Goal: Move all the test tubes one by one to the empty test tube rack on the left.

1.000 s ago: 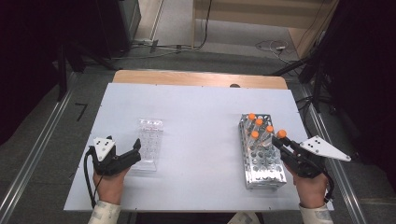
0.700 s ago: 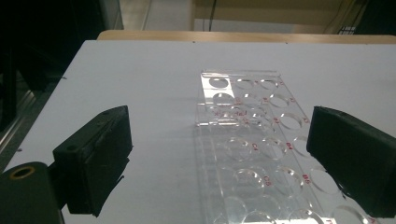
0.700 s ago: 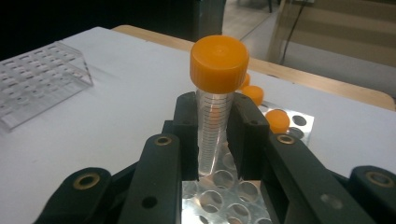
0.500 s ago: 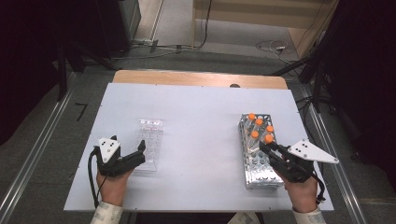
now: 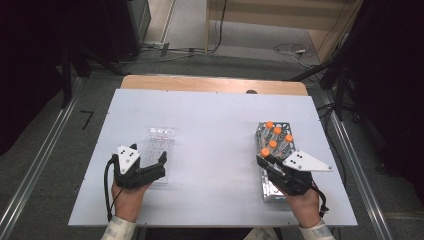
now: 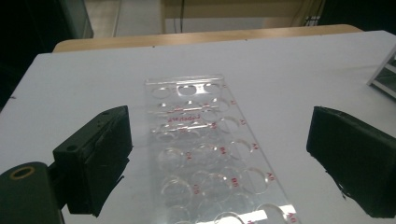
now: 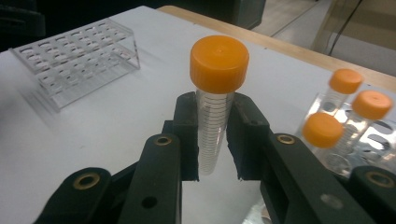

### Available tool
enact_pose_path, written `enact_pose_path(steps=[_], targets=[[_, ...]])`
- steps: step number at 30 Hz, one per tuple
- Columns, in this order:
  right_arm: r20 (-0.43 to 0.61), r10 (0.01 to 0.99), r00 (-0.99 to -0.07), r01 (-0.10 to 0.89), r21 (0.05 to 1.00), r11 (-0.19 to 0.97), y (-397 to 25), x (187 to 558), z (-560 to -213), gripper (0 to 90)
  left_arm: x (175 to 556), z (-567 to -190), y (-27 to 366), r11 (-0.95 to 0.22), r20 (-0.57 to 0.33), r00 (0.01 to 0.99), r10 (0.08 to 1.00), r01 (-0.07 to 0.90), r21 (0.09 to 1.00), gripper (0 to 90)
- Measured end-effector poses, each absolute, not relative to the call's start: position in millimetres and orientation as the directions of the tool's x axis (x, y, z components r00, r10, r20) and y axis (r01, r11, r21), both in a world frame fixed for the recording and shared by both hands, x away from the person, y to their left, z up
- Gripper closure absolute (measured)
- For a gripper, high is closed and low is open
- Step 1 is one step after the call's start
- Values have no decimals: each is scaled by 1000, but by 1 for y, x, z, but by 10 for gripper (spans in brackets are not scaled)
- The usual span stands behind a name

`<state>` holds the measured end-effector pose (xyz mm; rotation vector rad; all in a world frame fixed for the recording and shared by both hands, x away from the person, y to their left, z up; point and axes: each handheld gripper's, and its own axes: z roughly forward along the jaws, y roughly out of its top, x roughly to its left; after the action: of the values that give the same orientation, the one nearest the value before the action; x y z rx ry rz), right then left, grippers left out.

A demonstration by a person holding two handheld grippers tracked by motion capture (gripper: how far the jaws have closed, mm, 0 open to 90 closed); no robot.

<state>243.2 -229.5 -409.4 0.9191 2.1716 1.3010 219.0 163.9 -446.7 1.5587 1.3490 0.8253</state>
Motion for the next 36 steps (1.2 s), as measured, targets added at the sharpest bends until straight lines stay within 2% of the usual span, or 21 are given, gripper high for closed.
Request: enact_pose_path(steps=[13, 23, 36], targets=[[-45, 677, -734, 308, 867, 391, -191, 249, -422, 715, 227, -439, 130, -79, -47, 293, 955, 403, 912, 84], [-37, 647, -762, 307, 859, 410, -166, 258, -430, 715, 231, -436, 117, -93, -50, 329, 943, 404, 910, 85], [-35, 624, -781, 309, 847, 433, -138, 268, -437, 715, 233, -417, 99, -98, -97, 450, 888, 391, 915, 113]])
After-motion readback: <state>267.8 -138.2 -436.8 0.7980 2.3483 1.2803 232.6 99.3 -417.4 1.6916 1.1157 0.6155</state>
